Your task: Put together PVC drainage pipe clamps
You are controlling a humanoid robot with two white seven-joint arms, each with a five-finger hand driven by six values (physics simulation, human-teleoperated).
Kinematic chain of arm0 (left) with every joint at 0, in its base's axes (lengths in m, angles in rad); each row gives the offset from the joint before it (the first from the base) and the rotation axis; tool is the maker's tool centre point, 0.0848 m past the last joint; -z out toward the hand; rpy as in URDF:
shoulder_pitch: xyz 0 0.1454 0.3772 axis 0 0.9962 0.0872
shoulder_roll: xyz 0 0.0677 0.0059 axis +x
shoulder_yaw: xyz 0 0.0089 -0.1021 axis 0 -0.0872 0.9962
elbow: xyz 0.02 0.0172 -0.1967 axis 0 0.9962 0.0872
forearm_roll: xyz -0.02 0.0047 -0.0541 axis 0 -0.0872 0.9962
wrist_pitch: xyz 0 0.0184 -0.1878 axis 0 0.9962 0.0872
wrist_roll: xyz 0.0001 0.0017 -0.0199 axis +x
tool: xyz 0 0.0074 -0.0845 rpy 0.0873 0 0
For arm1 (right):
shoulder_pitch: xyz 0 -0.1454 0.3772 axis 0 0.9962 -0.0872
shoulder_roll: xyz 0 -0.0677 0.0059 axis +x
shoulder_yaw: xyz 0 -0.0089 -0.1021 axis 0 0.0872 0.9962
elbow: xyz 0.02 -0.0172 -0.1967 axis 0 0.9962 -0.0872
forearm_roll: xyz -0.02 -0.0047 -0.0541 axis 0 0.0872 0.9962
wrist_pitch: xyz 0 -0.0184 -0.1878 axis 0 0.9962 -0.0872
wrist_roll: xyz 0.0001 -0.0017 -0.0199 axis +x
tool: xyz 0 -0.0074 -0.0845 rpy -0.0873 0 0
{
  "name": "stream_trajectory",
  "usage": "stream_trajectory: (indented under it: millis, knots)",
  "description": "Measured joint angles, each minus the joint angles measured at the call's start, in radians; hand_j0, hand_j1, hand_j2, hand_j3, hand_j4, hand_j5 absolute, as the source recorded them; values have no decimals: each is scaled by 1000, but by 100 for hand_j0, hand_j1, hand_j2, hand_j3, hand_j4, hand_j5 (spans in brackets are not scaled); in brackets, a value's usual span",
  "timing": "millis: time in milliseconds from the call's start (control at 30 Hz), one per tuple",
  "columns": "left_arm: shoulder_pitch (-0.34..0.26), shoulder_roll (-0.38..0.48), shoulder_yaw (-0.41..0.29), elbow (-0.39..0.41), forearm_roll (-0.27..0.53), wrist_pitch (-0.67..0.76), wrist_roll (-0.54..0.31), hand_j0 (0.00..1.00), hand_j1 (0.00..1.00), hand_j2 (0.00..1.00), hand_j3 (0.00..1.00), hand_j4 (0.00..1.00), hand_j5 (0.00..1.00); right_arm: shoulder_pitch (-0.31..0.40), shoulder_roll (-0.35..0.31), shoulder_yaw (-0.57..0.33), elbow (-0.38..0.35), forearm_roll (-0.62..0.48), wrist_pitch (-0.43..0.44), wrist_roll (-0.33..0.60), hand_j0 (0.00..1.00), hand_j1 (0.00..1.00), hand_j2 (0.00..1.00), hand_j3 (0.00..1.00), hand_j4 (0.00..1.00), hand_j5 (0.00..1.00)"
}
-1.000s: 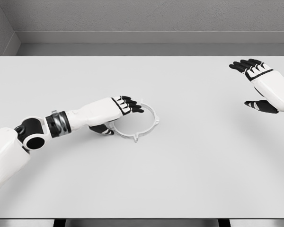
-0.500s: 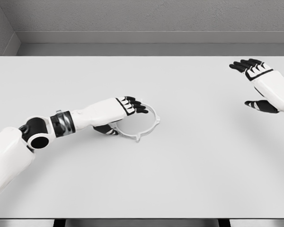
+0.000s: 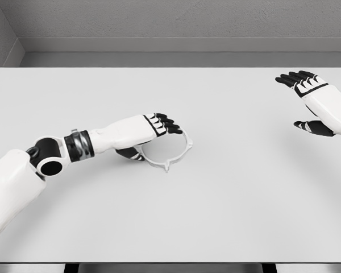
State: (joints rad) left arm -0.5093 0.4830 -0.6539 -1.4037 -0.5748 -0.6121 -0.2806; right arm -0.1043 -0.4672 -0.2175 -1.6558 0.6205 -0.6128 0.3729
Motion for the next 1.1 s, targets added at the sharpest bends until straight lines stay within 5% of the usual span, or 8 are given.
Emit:
stream_trajectory:
  millis: [1100]
  knots:
    - [-21,-41,0,19,-13,0,-19,100,100,100,100,100,100,0,0,0,0,-1,0,0,100,100,100,100,100,100]
